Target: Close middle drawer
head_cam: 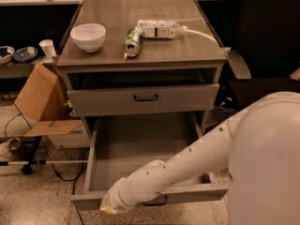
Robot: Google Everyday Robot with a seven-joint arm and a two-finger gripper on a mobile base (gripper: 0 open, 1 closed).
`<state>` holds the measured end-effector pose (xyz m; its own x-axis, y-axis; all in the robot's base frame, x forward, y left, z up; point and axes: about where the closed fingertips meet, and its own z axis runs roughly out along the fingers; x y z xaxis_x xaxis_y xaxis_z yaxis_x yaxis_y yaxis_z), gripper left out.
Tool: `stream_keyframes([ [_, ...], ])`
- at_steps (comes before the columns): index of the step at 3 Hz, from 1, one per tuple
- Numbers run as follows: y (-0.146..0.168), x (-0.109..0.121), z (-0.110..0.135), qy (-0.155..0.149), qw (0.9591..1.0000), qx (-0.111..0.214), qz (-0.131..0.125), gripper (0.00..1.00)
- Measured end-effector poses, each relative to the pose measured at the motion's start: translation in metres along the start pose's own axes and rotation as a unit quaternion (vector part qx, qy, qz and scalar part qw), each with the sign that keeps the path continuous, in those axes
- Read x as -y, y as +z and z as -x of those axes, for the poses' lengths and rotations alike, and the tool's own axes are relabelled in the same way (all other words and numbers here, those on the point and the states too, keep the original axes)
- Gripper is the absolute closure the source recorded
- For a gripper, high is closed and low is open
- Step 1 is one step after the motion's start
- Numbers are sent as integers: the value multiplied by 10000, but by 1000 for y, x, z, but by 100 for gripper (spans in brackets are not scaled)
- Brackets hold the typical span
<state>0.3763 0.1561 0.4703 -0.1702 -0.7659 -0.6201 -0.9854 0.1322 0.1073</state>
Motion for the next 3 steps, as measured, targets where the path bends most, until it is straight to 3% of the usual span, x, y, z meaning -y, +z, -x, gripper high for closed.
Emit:
stream_keyframes([
  [1, 22, 2, 3, -38, 9999, 107, 55, 100],
  [3, 33, 34, 5, -43, 9999, -34, -118, 58],
])
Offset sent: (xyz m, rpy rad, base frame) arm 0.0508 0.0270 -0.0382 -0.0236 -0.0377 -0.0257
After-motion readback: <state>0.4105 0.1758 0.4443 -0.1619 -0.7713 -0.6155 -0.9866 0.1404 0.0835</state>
